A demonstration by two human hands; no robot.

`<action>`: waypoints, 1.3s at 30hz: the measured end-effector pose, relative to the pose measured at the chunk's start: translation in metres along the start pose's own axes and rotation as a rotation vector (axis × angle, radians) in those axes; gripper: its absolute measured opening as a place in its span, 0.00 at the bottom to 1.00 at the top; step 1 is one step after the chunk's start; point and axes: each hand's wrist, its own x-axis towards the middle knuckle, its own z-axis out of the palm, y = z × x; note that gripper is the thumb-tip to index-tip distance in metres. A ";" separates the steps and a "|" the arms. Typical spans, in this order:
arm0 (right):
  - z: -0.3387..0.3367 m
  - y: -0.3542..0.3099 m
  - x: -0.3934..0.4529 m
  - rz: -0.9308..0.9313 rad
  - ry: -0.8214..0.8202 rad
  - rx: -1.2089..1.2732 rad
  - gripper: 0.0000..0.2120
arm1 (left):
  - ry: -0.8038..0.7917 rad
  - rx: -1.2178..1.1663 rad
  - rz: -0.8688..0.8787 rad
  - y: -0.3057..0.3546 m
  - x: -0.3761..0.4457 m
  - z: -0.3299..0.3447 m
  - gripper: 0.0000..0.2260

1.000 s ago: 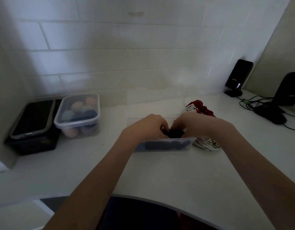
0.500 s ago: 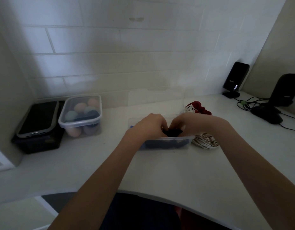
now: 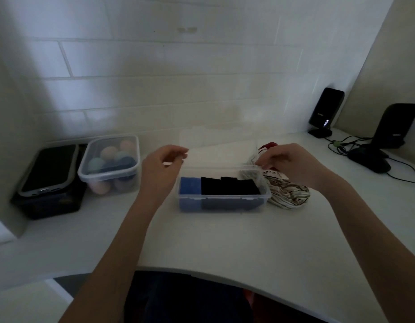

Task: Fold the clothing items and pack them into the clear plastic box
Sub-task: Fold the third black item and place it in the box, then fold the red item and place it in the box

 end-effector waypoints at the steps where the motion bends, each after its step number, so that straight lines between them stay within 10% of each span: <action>1: 0.000 0.004 0.000 0.036 0.040 0.059 0.15 | 0.051 -0.022 -0.037 -0.006 -0.002 -0.001 0.10; 7: -0.001 0.050 0.011 0.197 0.309 -0.142 0.18 | -0.061 0.013 -0.248 -0.025 -0.007 0.003 0.15; 16: 0.028 0.082 0.017 0.400 0.120 -0.406 0.20 | -0.018 0.031 -0.152 -0.023 -0.014 0.002 0.10; 26: 0.048 0.072 0.007 0.259 0.346 -0.680 0.07 | -0.020 0.055 -0.112 -0.026 -0.017 0.001 0.08; 39: 0.063 -0.028 -0.013 -0.205 0.571 0.226 0.07 | -0.065 0.209 0.167 0.003 -0.014 0.003 0.09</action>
